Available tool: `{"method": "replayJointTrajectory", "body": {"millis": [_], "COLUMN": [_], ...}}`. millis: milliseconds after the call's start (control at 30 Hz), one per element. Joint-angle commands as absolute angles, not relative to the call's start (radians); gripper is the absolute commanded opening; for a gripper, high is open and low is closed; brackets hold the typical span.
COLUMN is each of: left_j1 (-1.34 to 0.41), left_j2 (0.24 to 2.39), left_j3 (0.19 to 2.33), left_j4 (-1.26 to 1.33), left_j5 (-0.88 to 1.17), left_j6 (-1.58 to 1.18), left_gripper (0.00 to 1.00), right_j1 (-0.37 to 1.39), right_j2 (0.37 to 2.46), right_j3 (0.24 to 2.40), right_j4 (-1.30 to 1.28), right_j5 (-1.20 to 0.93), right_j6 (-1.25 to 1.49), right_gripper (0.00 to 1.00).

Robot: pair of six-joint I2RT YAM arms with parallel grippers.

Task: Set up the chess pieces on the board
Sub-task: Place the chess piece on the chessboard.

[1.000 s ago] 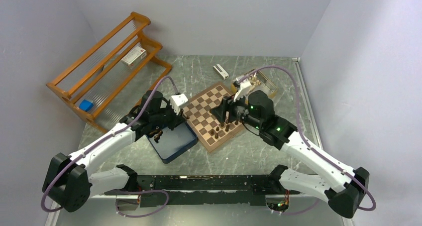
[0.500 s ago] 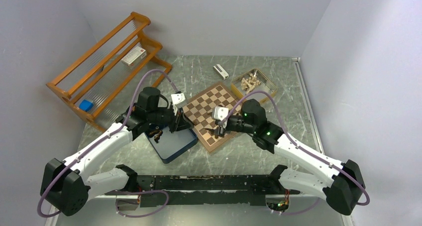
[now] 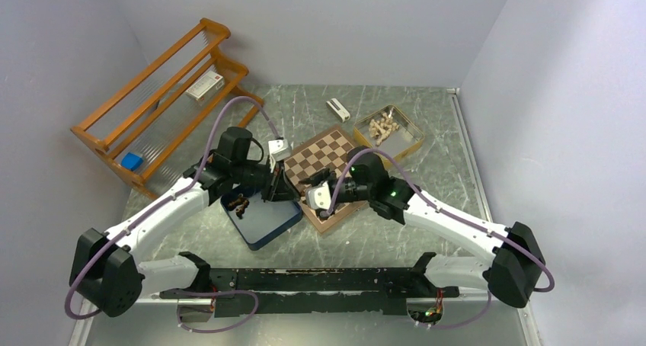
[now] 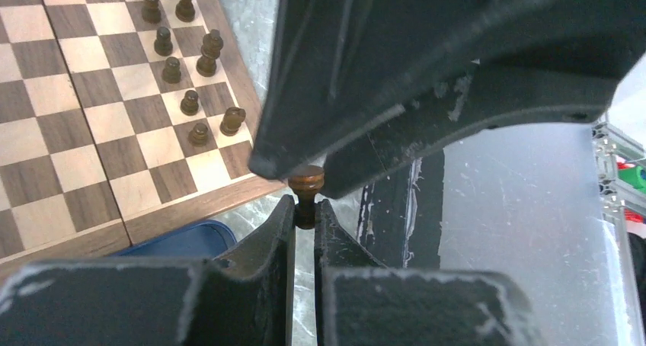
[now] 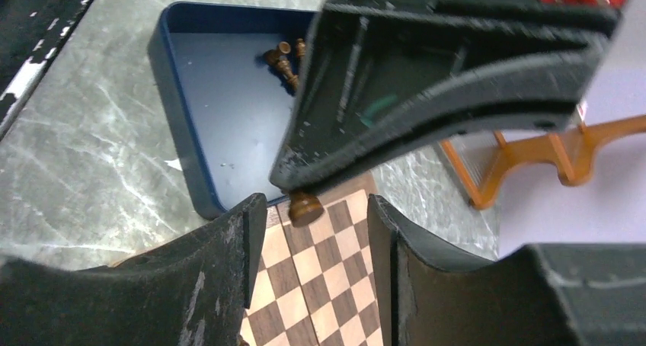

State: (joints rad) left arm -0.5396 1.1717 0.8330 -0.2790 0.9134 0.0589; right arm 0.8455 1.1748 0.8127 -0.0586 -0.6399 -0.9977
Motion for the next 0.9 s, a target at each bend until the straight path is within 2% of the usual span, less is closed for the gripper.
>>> {"method": "replayJointTrajectory", "body": {"millis": [0, 233, 433, 533, 700, 767, 867], "left_j1": [-0.543, -0.543, -0.542, -0.543, -0.542, -0.541, -0.540], "left_j2": [1.202, 1.219, 1.228, 1.232, 1.224, 1.213, 1.187], "left_j3": [0.888, 0.925, 0.951, 0.963, 0.956, 0.947, 0.928], "left_j4": [-0.322, -0.347, -0.372, -0.396, -0.366, -0.334, -0.278], "left_j5": [0.975, 0.996, 1.013, 1.011, 1.002, 0.988, 0.926], "left_j6": [0.054, 0.042, 0.051, 0.064, 0.026, -0.015, -0.100], "left_gripper": [0.05, 0.05, 0.05, 0.05, 0.05, 0.05, 0.10], "right_j1": [0.890, 0.937, 0.987, 1.001, 1.005, 1.006, 1.006], "right_j2": [1.147, 1.116, 1.111, 1.100, 1.096, 1.105, 1.106], "right_j3": [0.789, 0.756, 0.733, 0.722, 0.710, 0.715, 0.714], "right_j4": [-0.048, -0.058, -0.048, -0.030, 0.041, 0.055, 0.090], "right_j5": [-0.610, -0.502, -0.382, -0.340, -0.294, -0.278, -0.261], "right_j6": [-1.090, -1.116, -1.122, -1.113, -1.044, -1.010, -0.960], "right_gripper": [0.52, 0.38, 0.34, 0.27, 0.04, 0.00, 0.00]}}
